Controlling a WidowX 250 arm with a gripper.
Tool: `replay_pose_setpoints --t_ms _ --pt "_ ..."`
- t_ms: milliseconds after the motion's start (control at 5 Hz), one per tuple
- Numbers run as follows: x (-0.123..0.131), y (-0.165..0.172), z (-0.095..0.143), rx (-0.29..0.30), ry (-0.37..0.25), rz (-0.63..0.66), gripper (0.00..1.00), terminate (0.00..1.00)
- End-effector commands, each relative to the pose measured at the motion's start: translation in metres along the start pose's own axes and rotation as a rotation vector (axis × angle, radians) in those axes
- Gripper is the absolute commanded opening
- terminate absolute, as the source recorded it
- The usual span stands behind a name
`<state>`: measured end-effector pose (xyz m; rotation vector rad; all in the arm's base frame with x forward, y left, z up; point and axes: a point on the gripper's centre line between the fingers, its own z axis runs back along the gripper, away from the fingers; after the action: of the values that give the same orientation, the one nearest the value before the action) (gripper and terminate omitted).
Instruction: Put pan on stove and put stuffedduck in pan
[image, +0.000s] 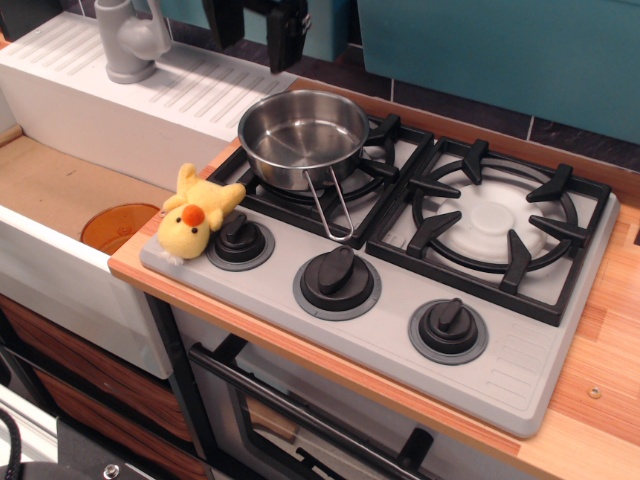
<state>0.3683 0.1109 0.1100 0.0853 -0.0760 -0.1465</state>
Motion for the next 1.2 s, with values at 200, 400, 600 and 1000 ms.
replay_pose_setpoints --t_ms 200,400,600,1000 --pt "0.01 0.002 0.024 0.028 -0.06 0.002 1.0 0.0" --pt "-0.014 0.006 0.028 0.039 -0.163 0.081 1.0 0.0" --pt "-0.037 0.01 0.032 0.049 -0.226 0.102 1.0 0.0" --pt "-0.088 0.019 0.018 0.101 -0.271 0.12 1.0 0.0"
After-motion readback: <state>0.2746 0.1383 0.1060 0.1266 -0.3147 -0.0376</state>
